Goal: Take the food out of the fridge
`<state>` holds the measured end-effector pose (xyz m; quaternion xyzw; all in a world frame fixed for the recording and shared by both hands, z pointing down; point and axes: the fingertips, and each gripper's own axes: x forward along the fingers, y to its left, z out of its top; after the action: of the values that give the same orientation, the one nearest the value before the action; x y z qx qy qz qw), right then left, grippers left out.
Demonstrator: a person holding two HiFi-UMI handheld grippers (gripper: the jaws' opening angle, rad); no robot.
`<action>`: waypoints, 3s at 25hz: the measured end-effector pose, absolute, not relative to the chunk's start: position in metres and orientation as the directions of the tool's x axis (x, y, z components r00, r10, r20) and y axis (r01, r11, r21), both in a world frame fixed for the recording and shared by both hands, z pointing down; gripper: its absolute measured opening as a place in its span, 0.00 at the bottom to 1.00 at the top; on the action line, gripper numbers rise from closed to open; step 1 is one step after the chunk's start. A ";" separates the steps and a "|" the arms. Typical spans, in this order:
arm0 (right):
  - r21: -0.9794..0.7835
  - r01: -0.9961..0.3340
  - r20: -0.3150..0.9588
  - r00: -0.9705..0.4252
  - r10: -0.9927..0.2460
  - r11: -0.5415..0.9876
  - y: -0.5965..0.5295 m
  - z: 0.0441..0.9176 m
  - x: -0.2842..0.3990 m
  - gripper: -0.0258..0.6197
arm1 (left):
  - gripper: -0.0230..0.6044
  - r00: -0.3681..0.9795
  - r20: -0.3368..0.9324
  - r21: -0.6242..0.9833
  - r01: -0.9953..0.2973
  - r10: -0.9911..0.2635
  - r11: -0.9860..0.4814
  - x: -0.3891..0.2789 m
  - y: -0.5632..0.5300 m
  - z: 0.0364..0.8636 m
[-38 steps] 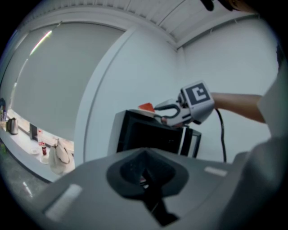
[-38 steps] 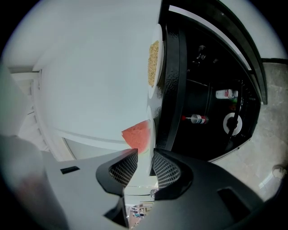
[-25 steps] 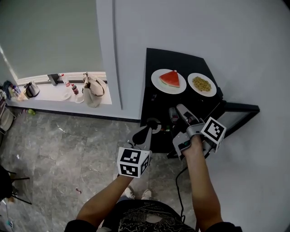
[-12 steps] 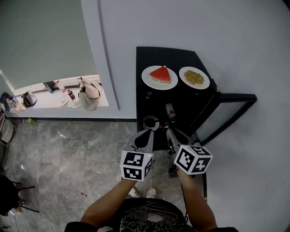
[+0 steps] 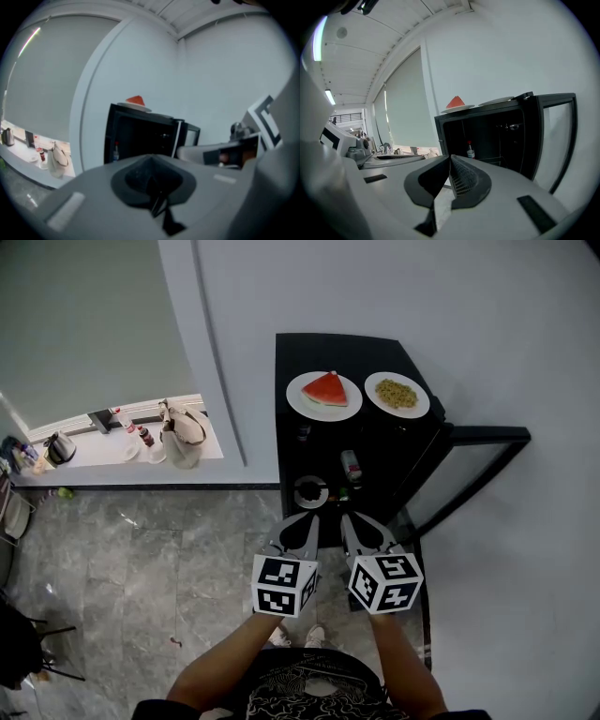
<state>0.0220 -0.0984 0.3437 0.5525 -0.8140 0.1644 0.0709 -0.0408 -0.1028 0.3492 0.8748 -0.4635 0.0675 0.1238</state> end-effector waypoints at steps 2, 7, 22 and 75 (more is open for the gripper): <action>-0.194 -0.921 0.295 -0.382 -0.876 0.337 -0.098 0.344 0.023 0.05 | 0.04 0.559 0.236 0.148 -0.829 -0.795 -0.539 -0.040 -0.102 0.350; -0.284 -0.895 0.257 -0.416 -0.872 0.343 -0.098 0.350 0.028 0.05 | 0.04 0.548 0.206 0.156 -0.836 -0.810 -0.526 -0.041 -0.103 0.352; -0.682 -0.691 0.259 -0.534 -0.805 0.239 -0.129 0.487 0.060 0.05 | 0.04 0.531 0.324 0.157 -0.846 -0.783 -0.509 -0.012 -0.119 0.457; -0.985 -0.025 0.159 -0.505 -0.848 -0.170 -0.329 0.835 0.021 0.06 | 0.04 0.523 0.367 0.120 -0.847 -0.770 -0.518 -0.023 -0.233 0.685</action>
<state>0.0207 -0.3290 0.8349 0.3873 -0.5637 0.6594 -0.3120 -0.0228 -0.2326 0.6848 0.8607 -0.4696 0.1348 0.1434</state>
